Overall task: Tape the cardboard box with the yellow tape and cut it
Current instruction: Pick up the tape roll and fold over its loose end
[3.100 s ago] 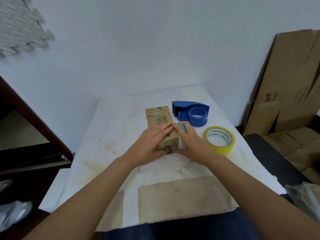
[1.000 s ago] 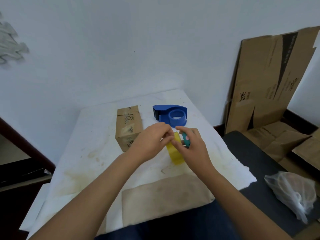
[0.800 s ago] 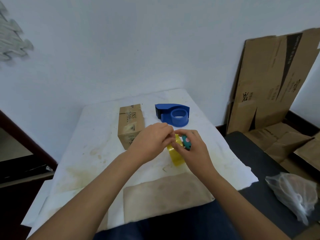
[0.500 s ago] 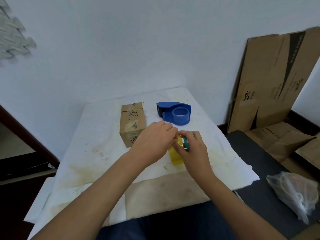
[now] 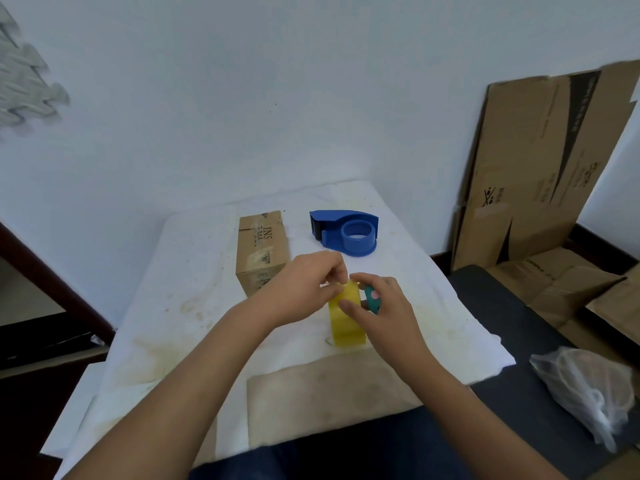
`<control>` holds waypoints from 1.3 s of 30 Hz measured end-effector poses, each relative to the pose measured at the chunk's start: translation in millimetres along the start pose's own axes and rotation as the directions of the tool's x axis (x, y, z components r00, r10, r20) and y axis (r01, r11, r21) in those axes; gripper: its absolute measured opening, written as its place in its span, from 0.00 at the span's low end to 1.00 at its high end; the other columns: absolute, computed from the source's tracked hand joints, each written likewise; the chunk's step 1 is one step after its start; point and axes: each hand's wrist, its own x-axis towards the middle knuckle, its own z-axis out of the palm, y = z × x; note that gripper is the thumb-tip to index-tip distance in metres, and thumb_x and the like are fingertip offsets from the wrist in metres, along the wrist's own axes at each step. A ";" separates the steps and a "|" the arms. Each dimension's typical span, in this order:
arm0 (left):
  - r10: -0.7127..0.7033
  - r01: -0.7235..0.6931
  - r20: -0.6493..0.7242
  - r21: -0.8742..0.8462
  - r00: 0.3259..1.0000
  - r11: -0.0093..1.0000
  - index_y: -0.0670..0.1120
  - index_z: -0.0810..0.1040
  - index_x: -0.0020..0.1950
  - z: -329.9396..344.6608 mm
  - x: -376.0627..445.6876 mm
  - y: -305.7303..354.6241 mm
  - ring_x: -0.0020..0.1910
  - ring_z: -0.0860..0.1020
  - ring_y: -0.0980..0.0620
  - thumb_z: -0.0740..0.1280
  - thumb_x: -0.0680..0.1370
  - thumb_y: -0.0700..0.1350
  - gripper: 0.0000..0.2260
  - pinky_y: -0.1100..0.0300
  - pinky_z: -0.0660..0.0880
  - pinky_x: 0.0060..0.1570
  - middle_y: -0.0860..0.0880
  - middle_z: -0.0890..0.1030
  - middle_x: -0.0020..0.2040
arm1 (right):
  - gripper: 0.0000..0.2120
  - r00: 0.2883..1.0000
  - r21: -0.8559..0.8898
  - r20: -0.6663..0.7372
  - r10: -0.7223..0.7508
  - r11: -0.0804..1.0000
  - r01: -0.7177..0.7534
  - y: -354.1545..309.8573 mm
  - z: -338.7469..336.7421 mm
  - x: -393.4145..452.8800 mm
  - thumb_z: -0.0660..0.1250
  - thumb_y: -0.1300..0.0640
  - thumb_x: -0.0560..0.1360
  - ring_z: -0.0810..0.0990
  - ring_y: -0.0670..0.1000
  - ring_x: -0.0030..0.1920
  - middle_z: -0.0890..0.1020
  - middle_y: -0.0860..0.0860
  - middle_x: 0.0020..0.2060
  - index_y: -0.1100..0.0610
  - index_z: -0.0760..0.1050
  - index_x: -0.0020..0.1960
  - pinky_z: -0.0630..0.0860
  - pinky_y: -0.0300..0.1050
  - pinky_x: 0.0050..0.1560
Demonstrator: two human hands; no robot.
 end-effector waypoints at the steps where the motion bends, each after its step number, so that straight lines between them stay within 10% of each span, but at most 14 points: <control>1: -0.004 0.004 -0.001 0.004 1.000 1.000 0.52 0.74 0.48 -0.2 -1.0 0.7 0.48 0.77 0.55 0.65 0.80 0.44 0.03 0.60 0.77 0.49 0.53 0.79 0.49 | 0.19 1.000 0.000 -0.003 -0.001 1.000 0.001 -0.2 0.2 0.0 0.71 0.50 0.73 0.75 0.42 0.48 0.73 0.48 0.55 0.46 0.73 0.63 0.71 0.30 0.44; 12: -0.001 0.001 0.001 0.110 1.000 0.994 0.49 0.72 0.49 2.4 -2.1 13.4 0.48 0.77 0.51 0.60 0.82 0.46 0.03 0.56 0.77 0.48 0.49 0.80 0.51 | 0.21 1.000 -0.067 -0.029 0.010 0.998 -0.012 1.6 -0.4 1.1 0.70 0.49 0.73 0.73 0.45 0.51 0.74 0.47 0.54 0.47 0.73 0.65 0.68 0.28 0.42; 39: -0.180 0.089 -0.125 -0.523 0.976 0.848 0.56 0.80 0.55 23.3 -2.9 -8.8 0.49 0.80 0.62 0.68 0.78 0.45 0.08 0.68 0.79 0.49 0.55 0.82 0.50 | 0.14 0.968 0.064 -0.026 -0.251 0.966 0.252 4.0 -13.6 24.2 0.70 0.59 0.75 0.80 0.39 0.49 0.76 0.45 0.54 0.45 0.74 0.56 0.75 0.28 0.51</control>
